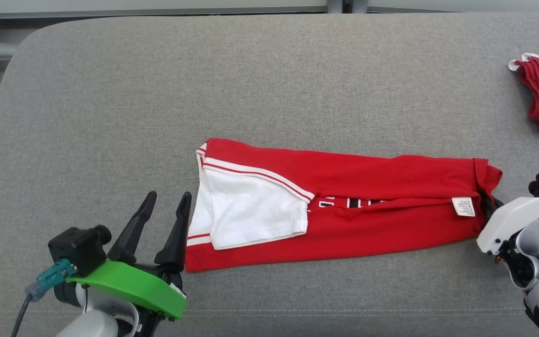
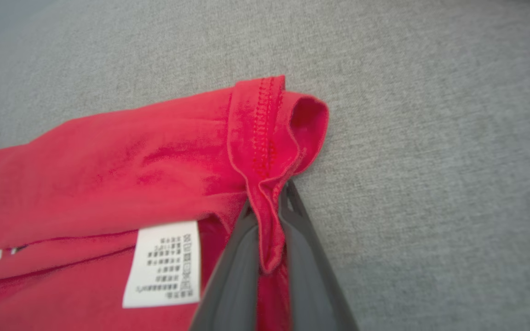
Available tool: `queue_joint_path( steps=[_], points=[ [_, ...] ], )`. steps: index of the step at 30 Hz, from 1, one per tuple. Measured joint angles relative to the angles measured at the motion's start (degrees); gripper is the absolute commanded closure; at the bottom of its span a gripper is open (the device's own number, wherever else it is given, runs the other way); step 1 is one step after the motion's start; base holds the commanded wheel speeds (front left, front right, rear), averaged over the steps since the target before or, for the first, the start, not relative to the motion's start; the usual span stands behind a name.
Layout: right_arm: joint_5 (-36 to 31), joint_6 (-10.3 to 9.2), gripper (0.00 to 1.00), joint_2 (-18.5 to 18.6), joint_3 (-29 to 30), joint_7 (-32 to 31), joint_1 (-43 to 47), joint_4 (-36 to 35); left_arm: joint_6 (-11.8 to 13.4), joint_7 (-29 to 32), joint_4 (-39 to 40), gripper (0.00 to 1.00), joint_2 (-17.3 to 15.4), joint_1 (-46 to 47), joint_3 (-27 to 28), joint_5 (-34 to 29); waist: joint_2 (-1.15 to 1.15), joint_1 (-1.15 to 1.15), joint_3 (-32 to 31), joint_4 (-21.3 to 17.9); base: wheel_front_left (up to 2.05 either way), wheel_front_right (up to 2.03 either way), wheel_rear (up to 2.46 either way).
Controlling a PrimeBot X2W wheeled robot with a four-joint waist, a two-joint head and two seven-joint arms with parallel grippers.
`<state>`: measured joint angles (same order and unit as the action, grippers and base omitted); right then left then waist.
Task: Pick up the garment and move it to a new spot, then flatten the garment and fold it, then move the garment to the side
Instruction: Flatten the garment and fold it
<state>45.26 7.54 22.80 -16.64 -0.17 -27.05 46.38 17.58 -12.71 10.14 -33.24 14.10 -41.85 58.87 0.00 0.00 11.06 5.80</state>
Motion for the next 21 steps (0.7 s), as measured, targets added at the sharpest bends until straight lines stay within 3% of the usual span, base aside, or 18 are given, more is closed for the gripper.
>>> queue_joint_path(
  steps=[14, 21],
  points=[
    [4.2, 0.0, 1.0, 10.3, 0.6, -1.4, -1.2, -1.4, 0.0, -0.2, 0.1, 0.0, 0.8, 0.2, -0.5, -0.4, 0.0, 0.0, -0.8, -2.0, 0.0, 0.0, 0.0],
    [5.2, -0.01, 1.0, 11.3, 0.7, -3.4, -1.3, -4.6, 0.0, -0.4, -0.8, 0.0, 1.4, 0.1, -0.7, -0.4, 0.0, 0.0, -2.3, -3.0, 0.0, 0.0, 0.0]
  ],
)
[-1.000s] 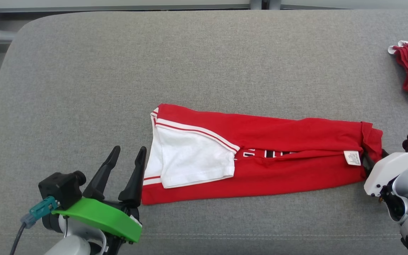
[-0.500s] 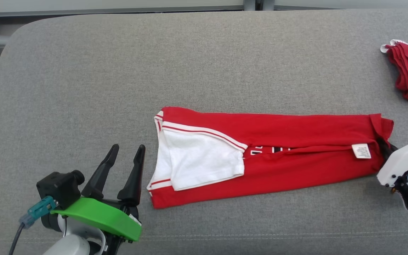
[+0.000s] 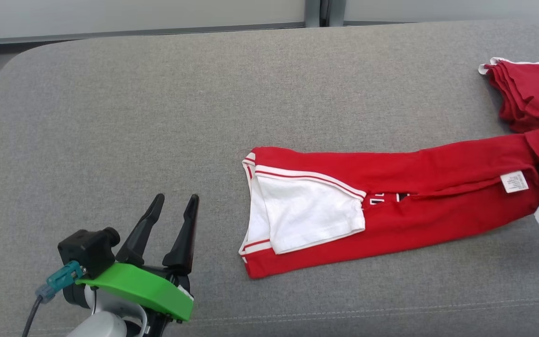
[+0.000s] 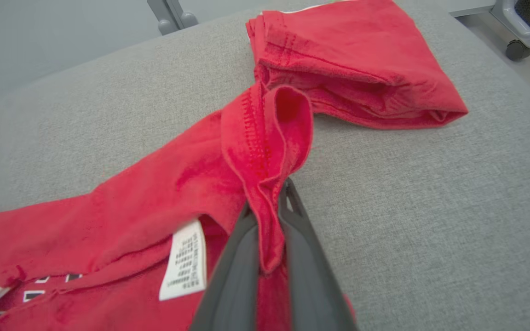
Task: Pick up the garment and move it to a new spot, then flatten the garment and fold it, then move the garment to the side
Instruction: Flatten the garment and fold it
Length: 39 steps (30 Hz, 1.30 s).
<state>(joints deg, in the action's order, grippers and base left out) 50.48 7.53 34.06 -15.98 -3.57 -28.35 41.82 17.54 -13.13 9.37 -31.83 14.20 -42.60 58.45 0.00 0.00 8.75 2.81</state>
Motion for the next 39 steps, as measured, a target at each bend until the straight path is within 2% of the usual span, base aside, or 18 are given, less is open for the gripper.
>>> queue_joint_path(
  steps=[3, 14, 19, 21, 28, 39],
  points=[
    [0.5, -0.03, 1.0, -0.7, -0.7, -1.1, 0.1, -2.2, -0.1, -0.1, -0.1, 0.0, 0.2, -0.1, -0.1, 0.0, 0.0, 0.0, -0.5, -0.3, 0.0, 0.0, 0.0],
    [-0.8, -0.04, 1.0, -4.0, -5.1, -7.3, 2.7, -17.3, -0.8, -0.1, -0.5, 0.0, 0.6, -0.2, -0.5, 0.4, 0.0, 0.0, -2.9, 0.0, 0.0, 0.0, 0.0],
    [-3.4, -0.04, 1.0, -7.3, -6.4, -10.1, 3.1, -21.3, -1.0, -0.3, -0.5, 0.0, 0.7, -0.7, -0.3, 0.6, 0.0, 0.0, -3.6, 1.5, 0.0, 0.0, 0.0],
    [-5.5, -0.04, 1.0, -10.2, -7.3, -11.7, 2.5, -22.4, -1.3, -0.5, -0.5, 0.0, 0.9, -0.8, -0.2, 0.6, 0.0, 0.0, -3.9, 2.6, 0.0, 0.0, 0.0],
    [-10.0, -0.04, 1.0, -17.2, -9.7, -14.8, -0.7, -21.4, -2.0, -0.8, -1.1, 0.0, 2.0, -1.0, 0.0, 0.7, 0.0, 0.0, -4.2, 5.3, 0.0, 0.0, 0.0],
    [-16.4, -0.04, 1.0, -23.8, -13.0, -16.0, -5.2, -9.5, -3.5, -1.0, -2.7, 0.0, 4.0, -0.7, -0.5, 0.5, 0.0, 0.0, -4.0, 9.8, 0.0, 0.0, 0.0]
  ],
)
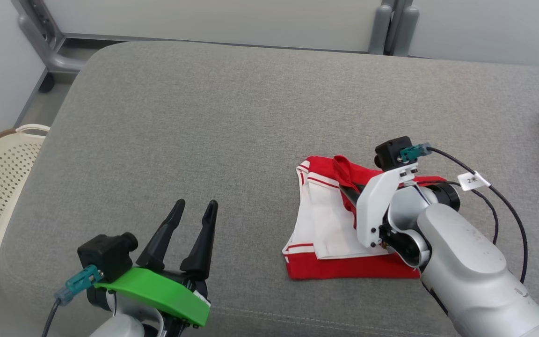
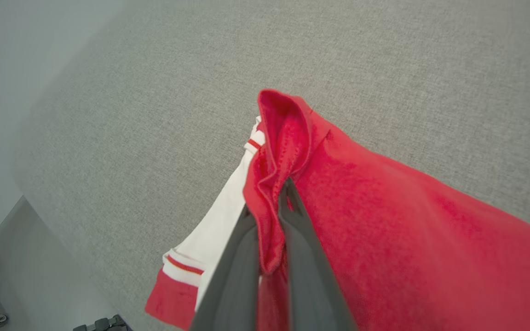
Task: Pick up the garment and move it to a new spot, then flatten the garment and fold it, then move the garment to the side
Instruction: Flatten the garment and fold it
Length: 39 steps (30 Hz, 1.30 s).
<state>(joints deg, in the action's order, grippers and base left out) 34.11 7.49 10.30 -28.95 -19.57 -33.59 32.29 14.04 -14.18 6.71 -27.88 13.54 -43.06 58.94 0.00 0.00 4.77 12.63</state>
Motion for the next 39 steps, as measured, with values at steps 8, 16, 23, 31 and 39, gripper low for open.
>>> queue_joint_path(
  steps=[8, 16, 23, 31, 39],
  points=[
    [-4.5, 0.01, 1.0, -2.4, -4.3, -0.6, -4.5, 7.9, -0.7, 0.0, -1.3, 0.0, 0.9, 0.6, -0.4, -0.1, 0.0, 0.0, 0.1, 2.1, 0.0, 0.0, 0.0],
    [-8.0, 0.01, 0.0, -4.9, -6.0, -1.1, -7.8, 14.2, -1.1, 0.0, -1.8, 0.0, 1.5, 0.6, -0.5, -0.1, 0.0, 0.0, -0.3, 2.4, 0.0, 0.0, 0.0],
    [-5.1, 0.01, 0.0, -7.1, -8.1, -1.5, -9.1, 11.2, -1.1, -0.1, -2.1, 0.0, 1.5, 0.6, -0.4, -0.1, 0.0, 0.0, -0.9, 1.9, 0.0, 0.0, 0.0],
    [-1.8, 0.01, 0.0, -6.2, -3.7, 1.7, -10.2, 4.8, -0.4, -0.1, -1.3, 0.0, 1.1, -0.1, -0.1, -0.1, 0.0, 0.0, -1.5, 0.1, 0.0, 0.0, 0.0],
    [-3.7, 0.01, 0.53, 1.7, 6.6, 6.1, -8.8, 1.9, -0.1, 0.0, -0.4, 0.0, 0.8, -0.1, -0.5, -0.3, 0.0, 0.0, -1.6, -1.6, 0.0, 0.0, 0.0]
  ],
)
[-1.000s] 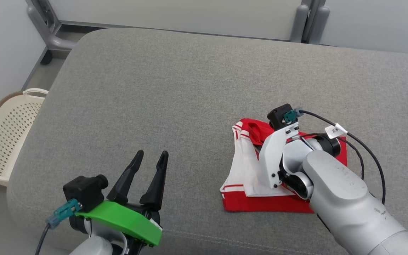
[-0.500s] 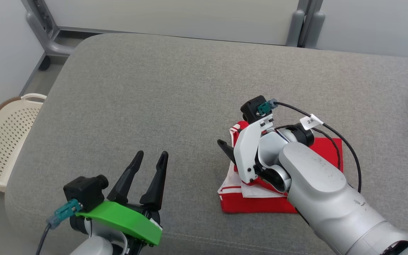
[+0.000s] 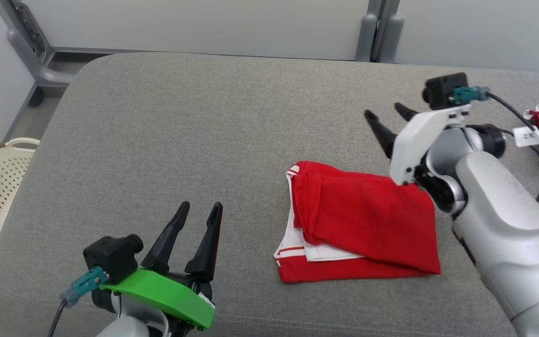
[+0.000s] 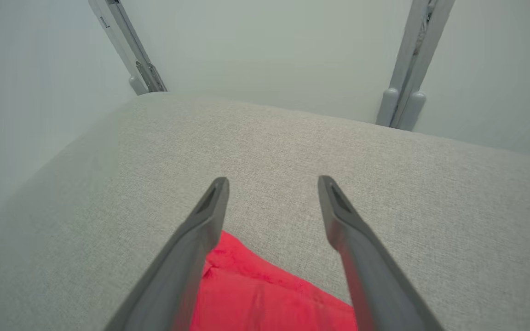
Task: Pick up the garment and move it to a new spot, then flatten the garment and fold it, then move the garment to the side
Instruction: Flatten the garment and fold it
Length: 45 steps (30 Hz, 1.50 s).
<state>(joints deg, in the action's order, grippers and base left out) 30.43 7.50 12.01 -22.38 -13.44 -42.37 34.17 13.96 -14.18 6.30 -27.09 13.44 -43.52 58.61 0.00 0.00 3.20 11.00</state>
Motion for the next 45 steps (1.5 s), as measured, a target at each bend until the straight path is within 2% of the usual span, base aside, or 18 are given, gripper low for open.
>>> queue_joint_path(
  steps=[2, 3, 4, 5, 6, 11, 15, 23, 30, 36, 45],
  points=[
    [-0.5, -0.01, 0.69, 2.0, 2.1, 0.3, 2.2, -0.3, 0.0, 0.0, 0.1, 0.0, 0.1, 0.0, -0.3, 0.0, 0.0, 0.0, 0.0, -0.2, 0.0, 0.0, 0.0],
    [-1.0, -0.01, 0.82, 2.9, 2.9, 0.5, 3.2, -0.5, 0.0, 0.1, 0.1, 0.0, 0.2, 0.0, -0.4, 0.0, 0.0, 0.0, 0.0, -0.3, 0.0, 0.0, 0.0],
    [-1.5, 0.0, 0.82, 3.6, 3.5, 0.7, 4.2, -1.1, 0.0, 0.1, 0.1, 0.0, 0.2, 0.0, -0.5, 0.0, 0.0, 0.0, 0.0, -0.4, 0.0, 0.0, 0.0],
    [-1.8, -0.01, 0.95, 4.0, 3.9, 1.3, 5.1, -1.6, 0.0, 0.1, 0.1, 0.0, 0.2, -0.1, -0.5, 0.0, 0.0, 0.0, 0.0, -0.5, 0.0, 0.0, 0.0],
    [-1.9, -0.01, 1.0, 4.3, 4.1, 1.5, 6.0, -2.2, 0.0, 0.1, 0.1, 0.0, 0.3, -0.1, -0.5, 0.0, 0.0, 0.0, 0.0, -0.6, 0.0, 0.0, 0.0],
    [-3.4, 0.0, 1.0, 4.5, 3.7, 2.8, 10.3, -3.3, -0.1, 0.1, -0.1, 0.0, 0.4, -0.2, -0.6, 0.0, 0.0, 0.0, 0.2, -0.9, 0.0, 0.0, 0.0],
    [-4.9, 0.0, 1.0, 2.7, 2.2, 4.5, 12.7, -2.8, -0.3, 0.1, -0.2, 0.0, 0.5, -0.2, -0.6, 0.0, 0.0, 0.0, 0.6, -0.3, 0.0, 0.0, 0.0],
    [-8.2, 0.0, 1.0, -1.2, 0.7, 8.3, 12.7, 5.9, -0.8, 0.3, -0.4, 0.0, 1.1, 0.5, -0.8, -0.3, 0.0, 0.0, 2.0, 3.3, 0.0, 0.0, 0.0],
    [-10.3, 0.0, 1.0, -4.2, 0.1, 11.1, 8.1, 14.2, -1.6, 0.4, -1.1, 0.0, 2.0, 1.4, -1.1, -0.6, 0.0, 0.0, 3.7, 7.6, 0.0, 0.0, 0.0],
    [-13.1, 0.0, 1.0, -4.0, -0.7, 12.7, 3.7, 21.3, -2.1, 0.2, -1.7, 0.0, 2.8, 1.7, -1.0, -0.7, 0.0, 0.0, 5.0, 11.7, 0.0, 0.0, 0.0],
    [-16.1, 0.0, 1.0, -3.9, -6.2, 13.6, -0.9, 25.8, -2.6, 0.0, -2.5, 0.0, 3.8, 1.7, -0.6, -0.8, 0.0, 0.0, 6.5, 14.7, 0.0, 0.0, 0.0]
  ],
)
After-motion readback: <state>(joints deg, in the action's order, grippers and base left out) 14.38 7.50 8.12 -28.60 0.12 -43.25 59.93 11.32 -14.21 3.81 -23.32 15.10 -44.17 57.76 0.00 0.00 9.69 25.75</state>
